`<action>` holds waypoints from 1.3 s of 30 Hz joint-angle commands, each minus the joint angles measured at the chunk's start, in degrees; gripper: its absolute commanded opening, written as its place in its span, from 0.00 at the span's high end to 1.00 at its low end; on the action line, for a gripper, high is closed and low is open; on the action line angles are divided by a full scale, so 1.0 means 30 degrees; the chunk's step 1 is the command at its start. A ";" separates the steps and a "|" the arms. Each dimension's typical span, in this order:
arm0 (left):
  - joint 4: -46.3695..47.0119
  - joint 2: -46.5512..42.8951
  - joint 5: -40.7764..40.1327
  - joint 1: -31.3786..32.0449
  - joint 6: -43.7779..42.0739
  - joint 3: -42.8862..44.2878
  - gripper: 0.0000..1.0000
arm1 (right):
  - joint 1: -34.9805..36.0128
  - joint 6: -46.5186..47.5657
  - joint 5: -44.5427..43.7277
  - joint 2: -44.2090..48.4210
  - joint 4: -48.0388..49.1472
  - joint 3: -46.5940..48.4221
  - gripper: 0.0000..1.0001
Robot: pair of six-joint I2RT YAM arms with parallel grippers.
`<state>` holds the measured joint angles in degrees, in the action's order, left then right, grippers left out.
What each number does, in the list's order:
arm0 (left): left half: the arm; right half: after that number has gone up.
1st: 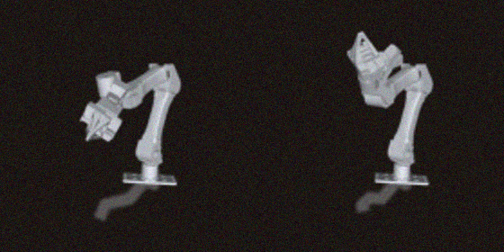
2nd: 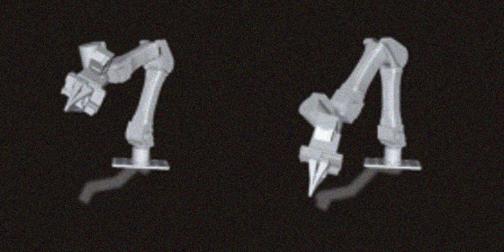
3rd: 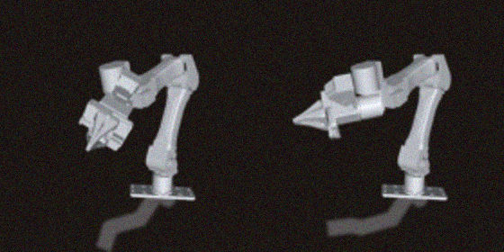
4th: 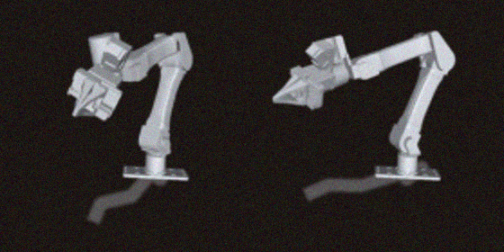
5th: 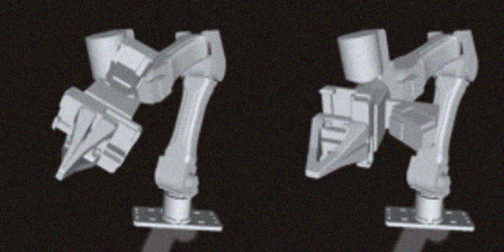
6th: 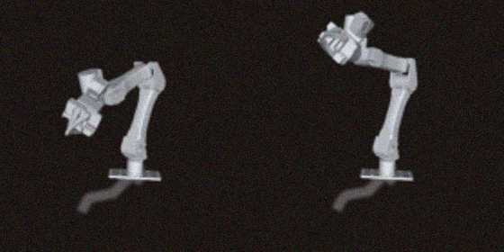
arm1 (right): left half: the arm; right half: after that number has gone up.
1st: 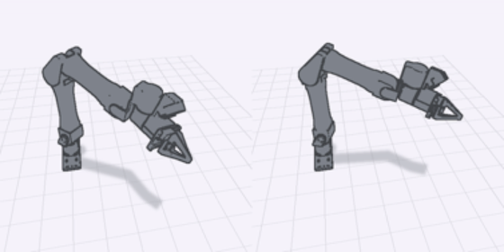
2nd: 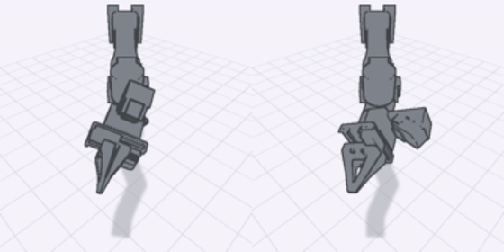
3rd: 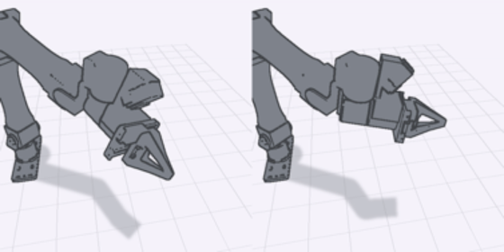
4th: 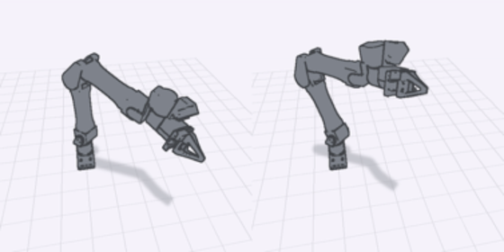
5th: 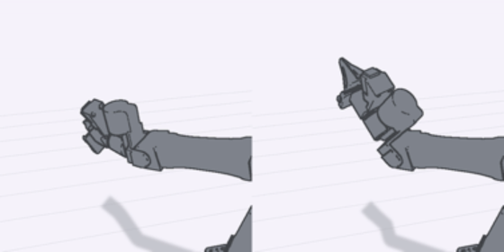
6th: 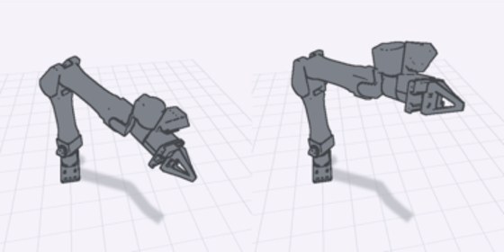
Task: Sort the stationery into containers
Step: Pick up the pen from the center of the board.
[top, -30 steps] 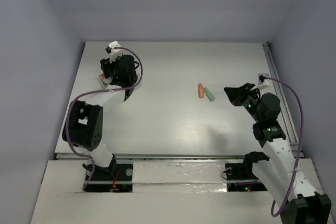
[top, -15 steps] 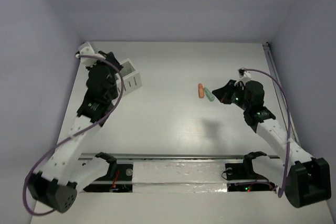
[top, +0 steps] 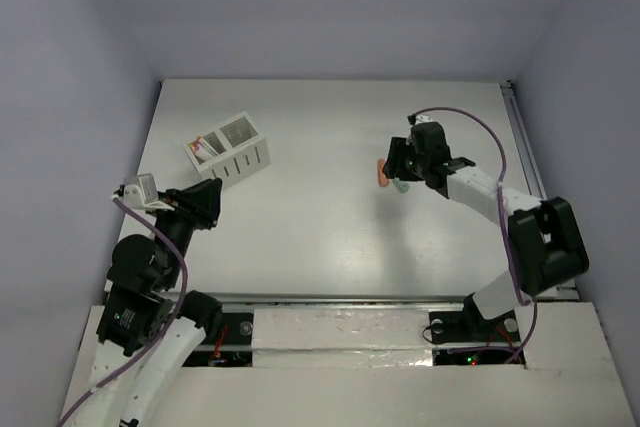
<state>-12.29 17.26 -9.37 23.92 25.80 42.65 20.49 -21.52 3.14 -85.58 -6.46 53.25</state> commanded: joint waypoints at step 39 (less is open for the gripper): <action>-0.0883 -0.4609 0.0661 0.0053 -0.0047 -0.1591 0.74 | 0.5882 -0.0265 -0.3257 -0.8068 -0.3804 1.3063 0.89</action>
<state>-18.17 4.56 -8.05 23.92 25.98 38.15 36.42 -18.90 -13.78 -116.55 -25.76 86.70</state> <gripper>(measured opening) 0.255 0.336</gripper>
